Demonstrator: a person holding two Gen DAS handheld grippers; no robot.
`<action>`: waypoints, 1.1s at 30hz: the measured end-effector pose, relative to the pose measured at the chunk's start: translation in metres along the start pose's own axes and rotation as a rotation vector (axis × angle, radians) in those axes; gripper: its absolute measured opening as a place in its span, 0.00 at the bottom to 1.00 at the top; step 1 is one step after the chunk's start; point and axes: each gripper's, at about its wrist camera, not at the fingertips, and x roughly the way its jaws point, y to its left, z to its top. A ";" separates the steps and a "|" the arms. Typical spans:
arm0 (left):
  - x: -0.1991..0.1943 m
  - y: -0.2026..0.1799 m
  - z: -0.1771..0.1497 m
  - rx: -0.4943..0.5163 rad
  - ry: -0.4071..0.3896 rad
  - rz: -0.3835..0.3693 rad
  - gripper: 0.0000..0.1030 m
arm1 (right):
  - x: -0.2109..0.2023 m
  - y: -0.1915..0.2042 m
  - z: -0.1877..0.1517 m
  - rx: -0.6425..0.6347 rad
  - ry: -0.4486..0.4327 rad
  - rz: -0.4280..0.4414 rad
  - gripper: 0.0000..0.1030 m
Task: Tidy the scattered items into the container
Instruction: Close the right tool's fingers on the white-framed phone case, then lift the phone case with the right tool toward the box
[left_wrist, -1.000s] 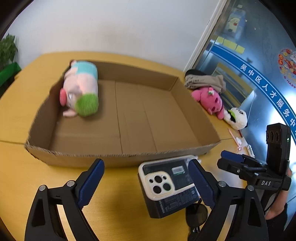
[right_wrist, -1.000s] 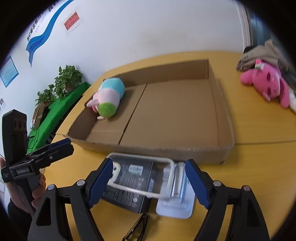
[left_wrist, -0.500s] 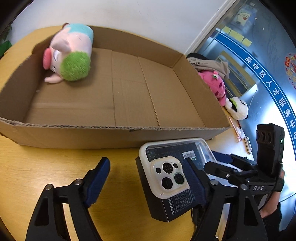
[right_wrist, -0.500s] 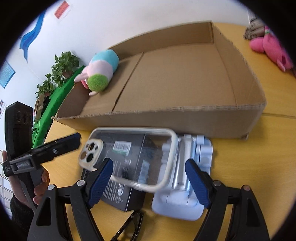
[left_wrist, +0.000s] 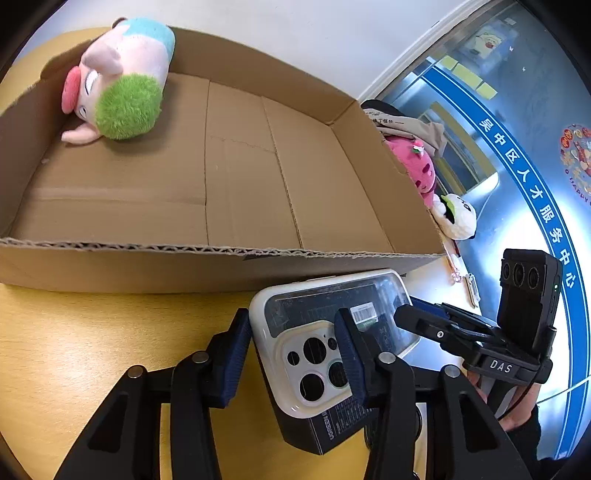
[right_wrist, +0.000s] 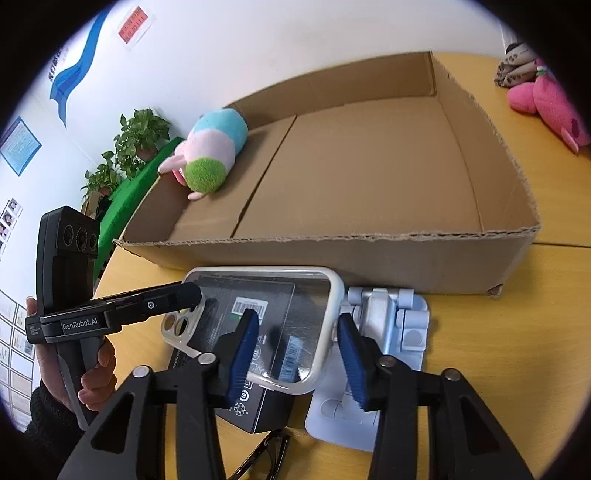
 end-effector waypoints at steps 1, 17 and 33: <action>-0.004 -0.003 0.001 0.011 -0.014 0.003 0.41 | -0.002 0.001 0.000 -0.012 -0.009 -0.001 0.38; -0.051 -0.030 -0.008 0.202 -0.220 -0.059 0.31 | -0.058 0.015 -0.019 -0.292 -0.216 0.178 0.62; -0.066 -0.007 -0.015 0.183 -0.256 -0.172 0.51 | -0.071 0.033 -0.030 -0.490 -0.255 0.178 0.58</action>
